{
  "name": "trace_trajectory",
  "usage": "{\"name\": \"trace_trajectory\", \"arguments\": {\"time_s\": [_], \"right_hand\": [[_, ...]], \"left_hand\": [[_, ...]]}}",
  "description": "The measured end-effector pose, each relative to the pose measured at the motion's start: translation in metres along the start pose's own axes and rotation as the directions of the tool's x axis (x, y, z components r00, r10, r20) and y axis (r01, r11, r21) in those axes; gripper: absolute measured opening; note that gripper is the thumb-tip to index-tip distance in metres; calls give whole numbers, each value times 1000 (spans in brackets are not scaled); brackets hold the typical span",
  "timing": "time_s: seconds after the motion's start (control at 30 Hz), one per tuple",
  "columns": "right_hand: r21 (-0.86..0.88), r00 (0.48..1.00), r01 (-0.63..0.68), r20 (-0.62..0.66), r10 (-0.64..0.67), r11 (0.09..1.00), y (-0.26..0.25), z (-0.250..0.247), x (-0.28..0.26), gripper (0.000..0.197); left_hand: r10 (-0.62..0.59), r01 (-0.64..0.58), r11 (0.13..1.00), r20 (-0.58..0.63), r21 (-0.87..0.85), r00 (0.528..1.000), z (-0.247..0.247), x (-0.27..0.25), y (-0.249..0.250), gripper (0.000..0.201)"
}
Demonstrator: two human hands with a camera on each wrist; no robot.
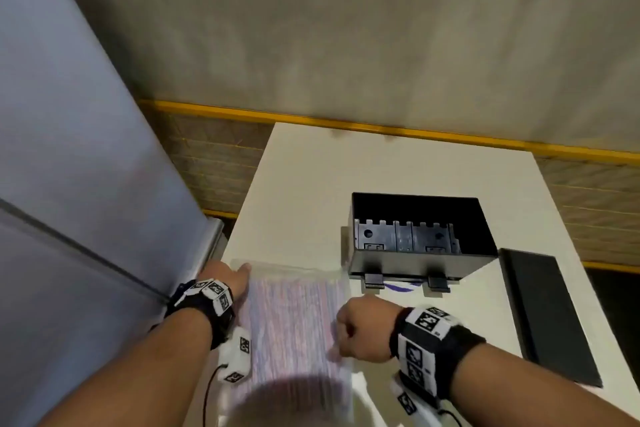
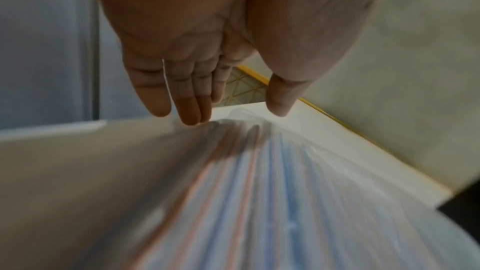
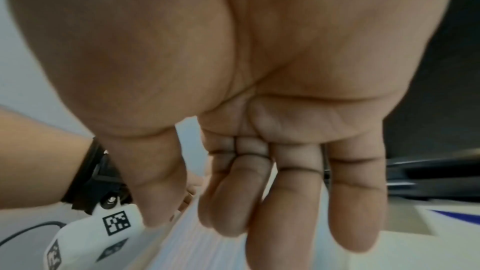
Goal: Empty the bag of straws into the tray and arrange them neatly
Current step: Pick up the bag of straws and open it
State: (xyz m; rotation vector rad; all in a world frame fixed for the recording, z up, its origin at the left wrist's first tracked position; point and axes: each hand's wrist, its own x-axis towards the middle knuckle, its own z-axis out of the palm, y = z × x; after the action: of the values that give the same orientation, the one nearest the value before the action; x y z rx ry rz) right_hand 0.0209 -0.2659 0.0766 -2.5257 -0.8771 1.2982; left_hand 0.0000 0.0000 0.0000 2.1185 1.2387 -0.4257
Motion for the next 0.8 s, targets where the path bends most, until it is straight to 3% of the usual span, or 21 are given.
{"name": "trace_trajectory", "arguments": {"time_s": [0.13, 0.2, 0.3, 0.4, 0.5, 0.57, 0.7, 0.8], "right_hand": [[56, 992, 54, -119, -47, 997, -37, -6, 48, 16], [68, 986, 61, -162, -50, 996, -46, -9, 72, 21], [59, 962, 48, -272, -30, 997, -55, -16, 109, 45], [50, 939, 28, -343, -9, 998, -65, -22, 139, 63], [45, 957, 33, -290, -18, 998, -79, -26, 159, 52], [102, 963, 95, -259, -66, 990, -87, -27, 166, 46], [350, 968, 120, -249, -31, 929, -72, -26, 163, 39], [313, 987, 47, -160, 4, 949, -48, -27, 150, 40]], "left_hand": [[-104, 107, 992, 49, -70, 993, -3, 25, 0, 72], [-101, 106, 992, 70, -73, 992, -2, 34, 2, 66], [5, -3, 1000, 89, -20, 996, -6, 40, 6, 47], [127, -106, 975, 99, -193, 987, -2, 41, 7, 40], [215, -156, 904, 108, -397, 971, 1, 34, 8, 40], [249, -165, 880, 137, -445, 959, 1, 29, 10, 43], [210, -155, 863, 64, -480, 976, -5, 27, 7, 44], [107, -91, 889, 10, -448, 994, -13, 28, 4, 40]]}}
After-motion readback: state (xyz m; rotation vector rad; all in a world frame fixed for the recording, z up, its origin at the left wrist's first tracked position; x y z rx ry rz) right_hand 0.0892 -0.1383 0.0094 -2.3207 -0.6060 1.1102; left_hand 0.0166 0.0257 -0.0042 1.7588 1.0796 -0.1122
